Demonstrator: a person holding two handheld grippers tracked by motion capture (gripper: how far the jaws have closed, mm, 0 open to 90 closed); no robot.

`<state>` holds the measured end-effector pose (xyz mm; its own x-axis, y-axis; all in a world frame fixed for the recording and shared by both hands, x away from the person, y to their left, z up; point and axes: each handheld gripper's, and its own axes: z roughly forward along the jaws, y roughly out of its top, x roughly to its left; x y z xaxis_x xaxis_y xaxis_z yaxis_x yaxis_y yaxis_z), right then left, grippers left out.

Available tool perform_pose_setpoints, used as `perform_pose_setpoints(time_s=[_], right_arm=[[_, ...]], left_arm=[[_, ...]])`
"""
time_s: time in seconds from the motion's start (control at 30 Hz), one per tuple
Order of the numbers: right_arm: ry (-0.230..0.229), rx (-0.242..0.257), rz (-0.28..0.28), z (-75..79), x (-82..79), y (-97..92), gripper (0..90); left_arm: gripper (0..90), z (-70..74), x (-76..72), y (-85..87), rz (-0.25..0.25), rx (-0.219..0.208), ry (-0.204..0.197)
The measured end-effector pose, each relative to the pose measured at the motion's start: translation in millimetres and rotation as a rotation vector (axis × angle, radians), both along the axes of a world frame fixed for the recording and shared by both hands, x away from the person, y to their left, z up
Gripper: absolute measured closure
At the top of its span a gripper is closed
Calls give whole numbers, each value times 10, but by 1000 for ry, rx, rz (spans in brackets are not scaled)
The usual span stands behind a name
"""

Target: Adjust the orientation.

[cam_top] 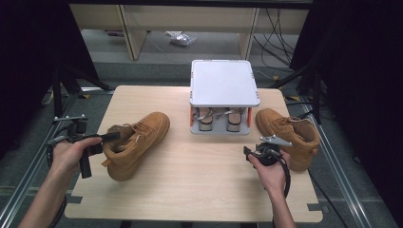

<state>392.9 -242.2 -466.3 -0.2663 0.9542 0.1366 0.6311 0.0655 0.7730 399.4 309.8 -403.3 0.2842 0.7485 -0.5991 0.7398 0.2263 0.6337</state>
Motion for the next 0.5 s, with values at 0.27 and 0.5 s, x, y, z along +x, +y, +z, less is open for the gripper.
perform_pose_setpoints(time_s=[0.27,0.5], right_arm=[[4,-9,-10,10,-6,-15,473],[3,-11,-12,6,-7,-20,473]], left_arm=[[818,22,74,-63,1,-29,-13],[817,30,120,-92,16,-41,-25]])
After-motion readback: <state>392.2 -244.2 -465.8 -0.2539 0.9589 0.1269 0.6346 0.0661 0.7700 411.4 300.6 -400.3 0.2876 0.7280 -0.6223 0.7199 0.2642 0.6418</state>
